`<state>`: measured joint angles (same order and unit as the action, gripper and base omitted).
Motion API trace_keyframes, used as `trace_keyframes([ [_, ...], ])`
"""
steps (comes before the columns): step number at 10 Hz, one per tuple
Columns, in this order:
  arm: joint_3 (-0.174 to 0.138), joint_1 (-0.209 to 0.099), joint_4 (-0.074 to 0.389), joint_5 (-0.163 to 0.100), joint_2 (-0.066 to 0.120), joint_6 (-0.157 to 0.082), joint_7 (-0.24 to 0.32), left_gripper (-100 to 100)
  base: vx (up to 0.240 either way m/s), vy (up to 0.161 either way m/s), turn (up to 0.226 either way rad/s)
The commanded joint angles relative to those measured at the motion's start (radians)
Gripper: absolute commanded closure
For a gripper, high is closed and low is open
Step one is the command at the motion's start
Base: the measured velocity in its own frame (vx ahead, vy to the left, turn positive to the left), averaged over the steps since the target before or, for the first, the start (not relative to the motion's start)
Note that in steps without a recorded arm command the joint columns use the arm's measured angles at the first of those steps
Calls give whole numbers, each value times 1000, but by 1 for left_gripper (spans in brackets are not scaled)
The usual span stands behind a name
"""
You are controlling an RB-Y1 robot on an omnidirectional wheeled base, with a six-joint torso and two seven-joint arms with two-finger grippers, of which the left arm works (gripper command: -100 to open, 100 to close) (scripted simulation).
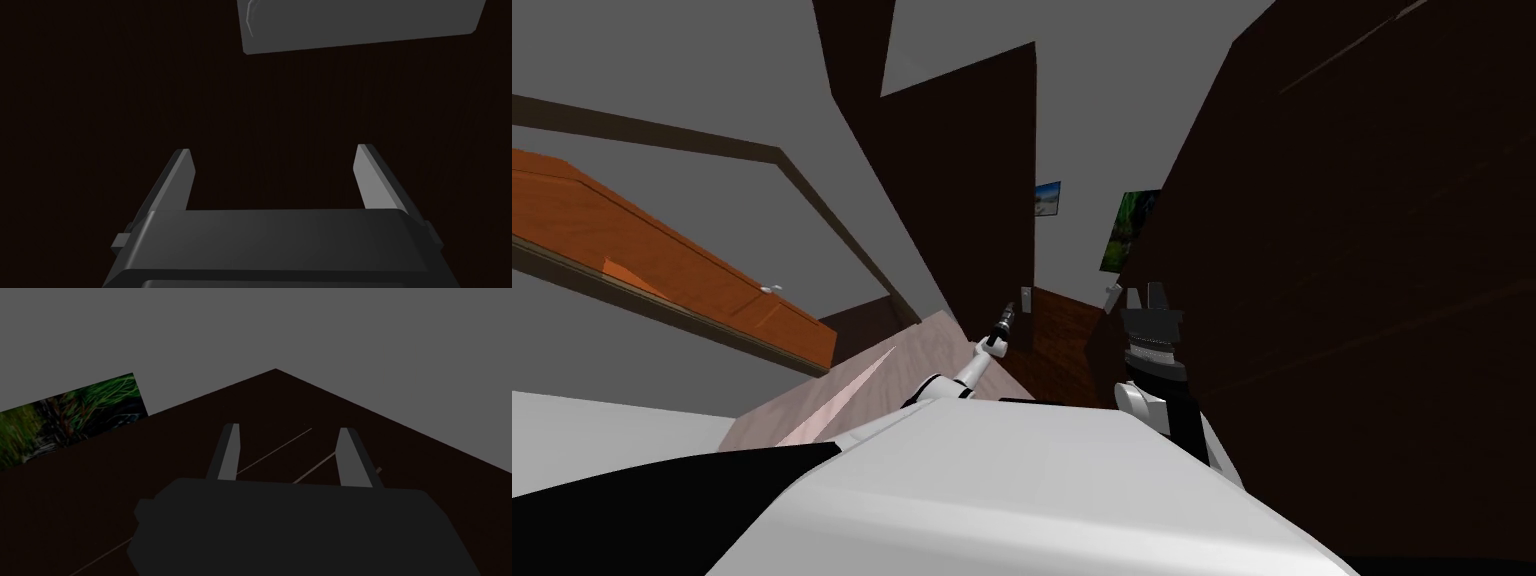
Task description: Push the door open
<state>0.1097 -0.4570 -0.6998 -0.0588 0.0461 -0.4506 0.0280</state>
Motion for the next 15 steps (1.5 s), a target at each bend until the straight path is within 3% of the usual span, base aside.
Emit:
trace_keyframes([
  [1, 2, 1, -3, -2, -22, 5, 4, -100, -255, -27, 14],
  [3, 0, 7, -9, -1, -5, 3, 0, -100, -14, -31, -16],
  [6, -6, 8, -7, -2, 5, -5, -4, -100, 198, -53, -21],
  [13, -18, 10, 1, -3, -3, -21, -11, -100, 191, -56, -20],
  [14, -18, 10, 1, -3, -3, -21, -11, 100, -9, 3, 0],
  [15, -18, 10, 1, -3, -3, -21, -11, 100, -25, 11, -8],
])
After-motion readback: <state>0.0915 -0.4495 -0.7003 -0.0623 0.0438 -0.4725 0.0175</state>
